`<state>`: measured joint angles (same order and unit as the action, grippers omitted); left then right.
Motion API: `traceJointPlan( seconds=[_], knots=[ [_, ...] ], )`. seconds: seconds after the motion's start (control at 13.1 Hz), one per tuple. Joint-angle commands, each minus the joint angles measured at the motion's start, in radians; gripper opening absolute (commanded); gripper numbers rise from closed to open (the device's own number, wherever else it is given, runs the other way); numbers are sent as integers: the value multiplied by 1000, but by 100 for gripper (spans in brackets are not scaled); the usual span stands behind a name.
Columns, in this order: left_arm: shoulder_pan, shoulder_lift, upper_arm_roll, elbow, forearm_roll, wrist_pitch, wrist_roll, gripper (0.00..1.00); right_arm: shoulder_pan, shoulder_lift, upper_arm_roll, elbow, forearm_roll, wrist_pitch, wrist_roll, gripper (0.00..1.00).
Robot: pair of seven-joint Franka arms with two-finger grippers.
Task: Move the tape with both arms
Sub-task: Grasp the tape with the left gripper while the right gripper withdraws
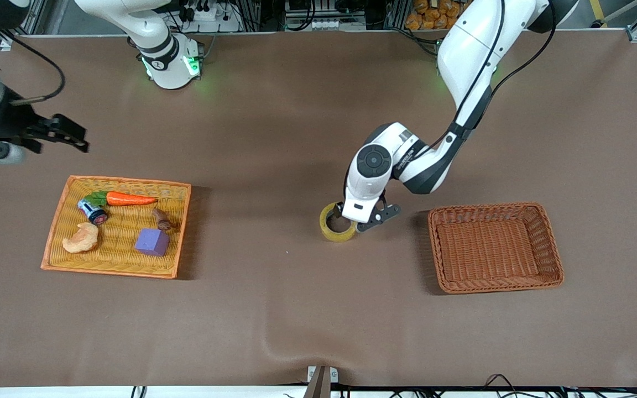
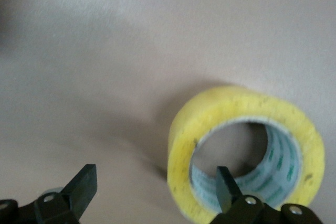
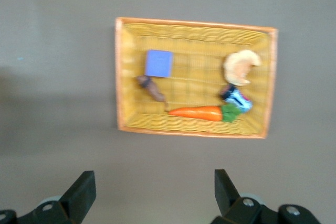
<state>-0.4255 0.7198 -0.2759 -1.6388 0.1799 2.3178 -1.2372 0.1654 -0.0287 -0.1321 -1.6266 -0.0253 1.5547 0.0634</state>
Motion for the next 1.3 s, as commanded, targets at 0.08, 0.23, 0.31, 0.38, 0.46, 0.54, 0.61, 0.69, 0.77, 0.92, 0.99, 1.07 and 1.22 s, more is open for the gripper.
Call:
traceJointPlan(
  seconds=[0.08, 0.23, 0.31, 0.38, 0.46, 0.54, 0.61, 0.69, 0.77, 0.92, 0.99, 1.07, 1.22],
  knots=[
    [-74, 59, 73, 67, 44, -9, -28, 65, -66, 3, 25, 14, -24, -7, -4, 100],
    [-76, 59, 78, 68, 50, -8, -111, 0, -69, 1, 25, 14, -24, 5, -22, 100],
    [-76, 56, 78, 70, 68, -8, -117, 0, -70, 4, 25, 17, -22, 7, -31, 100],
    [-76, 52, 78, 70, 81, -8, -120, 0, -66, 6, 26, 19, -22, 7, -30, 100],
    [-76, 50, 78, 71, 81, -8, -126, 0, -63, 4, 28, 21, -22, 7, -30, 100],
    [-76, 47, 78, 80, 79, -8, -133, 0, -64, 4, 28, 19, -19, 5, -30, 100],
    [-75, 46, 78, 94, 78, -9, -151, 0, -67, 4, 26, 19, -19, 5, -33, 100],
    [-75, 40, 78, 108, 81, -8, -175, 0, -67, 6, 26, 24, -25, 7, -63, 100],
    [-70, 18, 78, 117, 79, -9, -185, 0, -70, 13, 25, 49, -18, 7, -136, 100],
    [-53, -52, 80, 117, 75, -20, -189, 0, -75, 18, 20, 56, 21, -2, -152, 100],
    [-32, -92, 81, 117, 73, -46, -194, 0, -73, 19, 20, 56, 19, -7, -152, 100],
    [-10, -135, 81, 117, 75, -84, -193, 0, -76, 21, 20, 57, 22, -7, -155, 100],
    [51, -204, 81, 117, 75, -132, -192, 0, -86, 27, 20, 57, 54, -7, -152, 100]
  ],
)
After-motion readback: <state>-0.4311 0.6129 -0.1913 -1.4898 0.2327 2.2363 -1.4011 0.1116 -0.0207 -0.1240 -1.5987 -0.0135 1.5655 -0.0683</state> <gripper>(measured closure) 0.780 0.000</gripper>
